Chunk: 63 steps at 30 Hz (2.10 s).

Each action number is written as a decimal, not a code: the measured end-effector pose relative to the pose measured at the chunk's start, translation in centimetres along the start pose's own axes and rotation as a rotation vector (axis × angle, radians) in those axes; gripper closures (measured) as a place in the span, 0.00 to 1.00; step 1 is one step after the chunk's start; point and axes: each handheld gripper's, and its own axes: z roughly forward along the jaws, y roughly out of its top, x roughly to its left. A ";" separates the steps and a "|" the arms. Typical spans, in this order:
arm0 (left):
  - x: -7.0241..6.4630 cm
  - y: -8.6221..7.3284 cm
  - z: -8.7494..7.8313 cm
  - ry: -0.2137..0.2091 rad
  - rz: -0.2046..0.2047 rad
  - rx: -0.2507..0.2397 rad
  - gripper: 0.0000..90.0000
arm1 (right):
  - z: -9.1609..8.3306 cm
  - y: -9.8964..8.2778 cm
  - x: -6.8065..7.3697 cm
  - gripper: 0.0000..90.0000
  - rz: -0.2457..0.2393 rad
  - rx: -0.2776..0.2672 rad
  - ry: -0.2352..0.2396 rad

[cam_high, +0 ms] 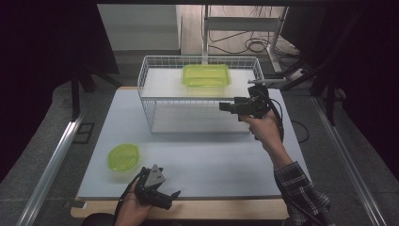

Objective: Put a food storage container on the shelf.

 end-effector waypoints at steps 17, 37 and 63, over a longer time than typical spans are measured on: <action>0.3 -0.1 -0.2 0.015 -0.006 0.010 0.00 | 0.1 -4.4 0.4 0.04 -0.092 0.061 -0.026; 0.9 -0.2 -0.7 0.037 -0.046 -0.002 0.02 | -0.6 -9.6 0.3 0.00 -0.135 0.058 -0.077; 0.9 -0.3 -0.5 0.048 -0.028 0.013 0.02 | -0.9 -15.3 0.3 0.01 -0.212 0.138 -0.120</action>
